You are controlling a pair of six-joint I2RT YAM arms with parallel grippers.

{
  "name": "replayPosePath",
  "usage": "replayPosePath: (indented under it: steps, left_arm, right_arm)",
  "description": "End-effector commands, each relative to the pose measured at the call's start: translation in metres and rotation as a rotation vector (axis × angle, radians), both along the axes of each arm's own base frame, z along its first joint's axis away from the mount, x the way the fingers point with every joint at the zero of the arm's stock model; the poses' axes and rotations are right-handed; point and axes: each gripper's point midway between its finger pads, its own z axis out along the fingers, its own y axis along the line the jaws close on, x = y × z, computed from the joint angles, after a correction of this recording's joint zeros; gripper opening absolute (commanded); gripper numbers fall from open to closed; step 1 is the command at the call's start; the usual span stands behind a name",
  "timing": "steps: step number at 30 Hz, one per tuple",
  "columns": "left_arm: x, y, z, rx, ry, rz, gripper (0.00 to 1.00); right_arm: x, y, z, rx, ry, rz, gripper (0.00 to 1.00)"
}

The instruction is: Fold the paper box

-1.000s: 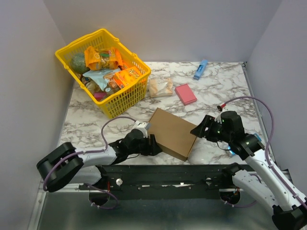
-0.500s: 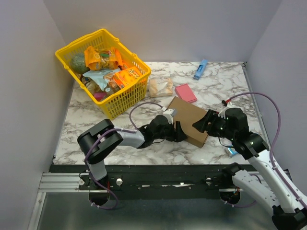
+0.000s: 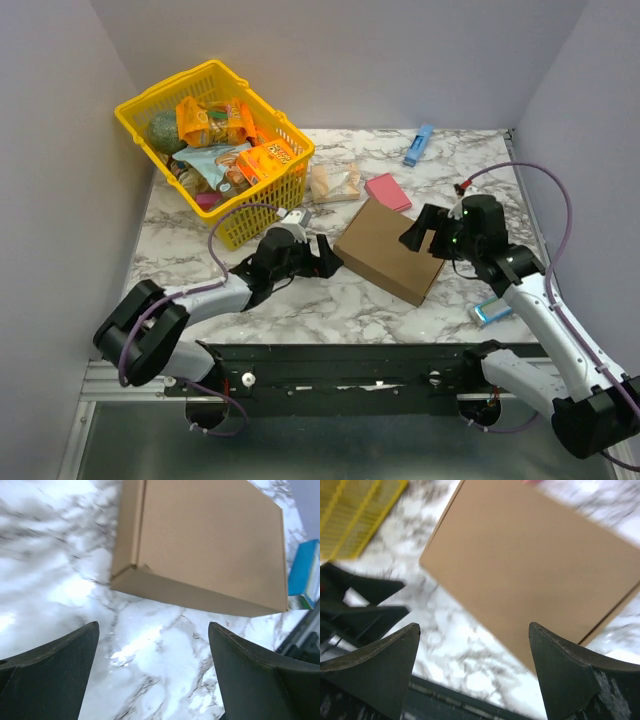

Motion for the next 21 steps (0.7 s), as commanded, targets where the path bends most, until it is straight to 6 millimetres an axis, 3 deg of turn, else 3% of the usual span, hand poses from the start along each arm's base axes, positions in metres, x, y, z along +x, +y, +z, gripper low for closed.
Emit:
replayPosePath:
  steps: [1, 2, 3, 5, 6, 8, 9, 13, 21]
  left_arm:
    - [0.03, 0.035, 0.067, 0.161, -0.19, 0.067, 0.99]
    - [0.034, 0.04, 0.081, 0.169, -0.214, 0.084, 0.99]
    - [0.045, 0.05, 0.118, 0.145, -0.276, 0.137, 0.99]
    - [0.045, 0.062, 0.136, 0.164, -0.293, 0.146, 0.99]
    - [0.044, 0.064, 0.163, 0.143, -0.339, 0.144, 0.99]
    - [0.039, 0.072, 0.171, 0.186, -0.34, 0.134, 0.99]
    - [0.038, 0.074, 0.187, 0.179, -0.362, 0.141, 0.99]
    - [0.031, 0.086, 0.196, 0.216, -0.345, 0.168, 0.99]
    - [0.025, 0.101, 0.201, 0.244, -0.353, 0.202, 0.99]
  right_arm:
    - [0.043, -0.044, 0.052, 0.032, -0.203, -0.096, 0.97]
    - [0.047, -0.052, 0.061, 0.049, -0.229, -0.117, 0.97]
    - [0.048, -0.058, 0.067, 0.063, -0.242, -0.122, 0.97]
    - [0.05, -0.079, 0.074, 0.052, -0.264, -0.171, 0.97]
    - [0.048, -0.086, 0.079, 0.022, -0.294, -0.185, 0.98]
    - [0.044, -0.094, 0.083, -0.016, -0.318, -0.208, 0.98]
    - [0.041, -0.099, 0.083, -0.038, -0.329, -0.226, 0.98]
    - [0.017, -0.111, 0.098, -0.083, -0.44, -0.281, 0.98]
    - [-0.009, -0.118, 0.095, -0.116, -0.519, -0.31, 0.98]
